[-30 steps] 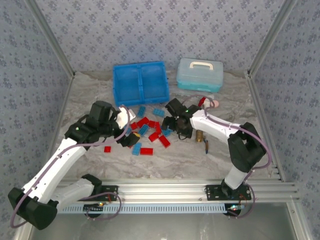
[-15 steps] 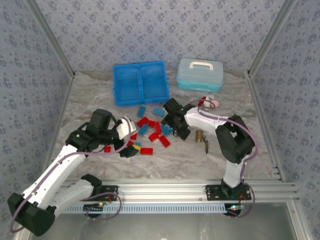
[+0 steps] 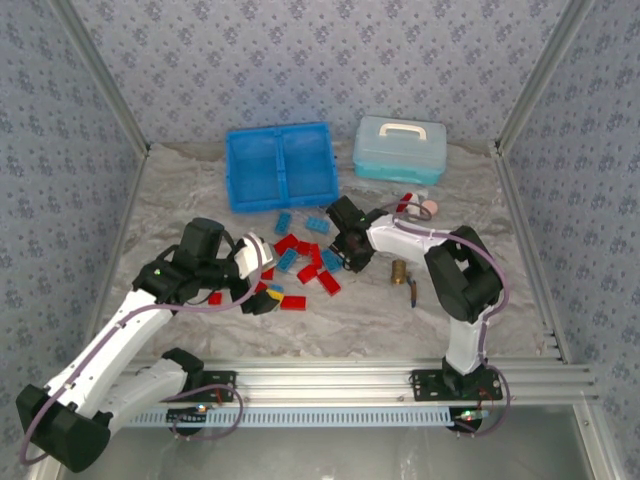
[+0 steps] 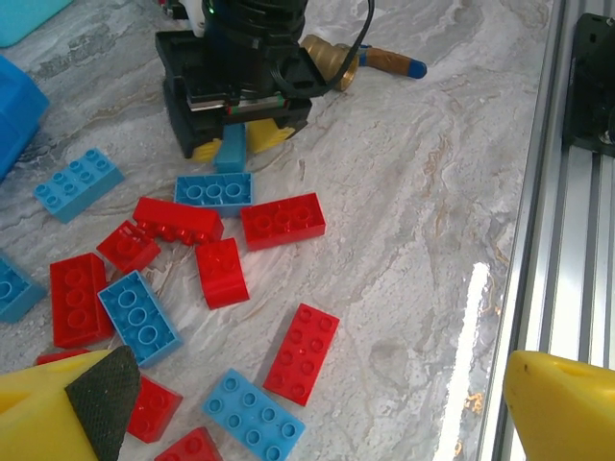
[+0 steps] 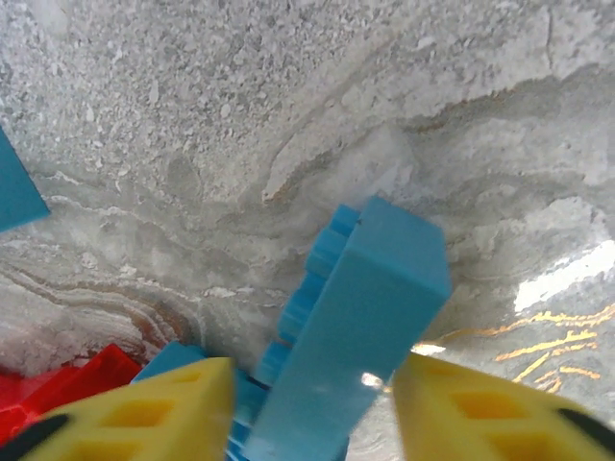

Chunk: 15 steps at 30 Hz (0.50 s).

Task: Sort the legos into containers by color

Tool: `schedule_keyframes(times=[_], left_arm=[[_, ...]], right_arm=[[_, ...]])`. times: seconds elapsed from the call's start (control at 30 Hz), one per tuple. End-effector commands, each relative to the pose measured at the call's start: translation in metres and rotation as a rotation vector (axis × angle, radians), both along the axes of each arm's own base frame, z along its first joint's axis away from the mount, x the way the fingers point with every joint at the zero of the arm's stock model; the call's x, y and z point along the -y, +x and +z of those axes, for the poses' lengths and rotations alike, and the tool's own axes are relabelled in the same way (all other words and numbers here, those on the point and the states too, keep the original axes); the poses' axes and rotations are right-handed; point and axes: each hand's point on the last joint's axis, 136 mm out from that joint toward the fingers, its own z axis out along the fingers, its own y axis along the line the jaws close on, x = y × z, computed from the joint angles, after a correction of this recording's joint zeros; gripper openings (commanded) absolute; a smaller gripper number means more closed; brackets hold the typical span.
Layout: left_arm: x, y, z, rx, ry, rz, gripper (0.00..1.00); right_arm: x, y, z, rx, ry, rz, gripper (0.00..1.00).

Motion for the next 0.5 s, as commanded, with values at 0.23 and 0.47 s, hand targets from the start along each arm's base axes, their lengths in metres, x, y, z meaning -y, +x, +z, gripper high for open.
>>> schedule_keyframes(times=[0.23, 0.47], left_arm=[[0.003, 0.001, 0.005, 0.03, -0.019, -0.011, 0.99], [-0.008, 0.025, 0.006, 0.09, 0.017, 0.124, 0.99]], right_arm=[[0.027, 0.003, 0.027, 0.092, -0.126, 0.044, 0.14], [0.002, 0.035, 0.111, 0.372, -0.246, 0.362, 0.11]])
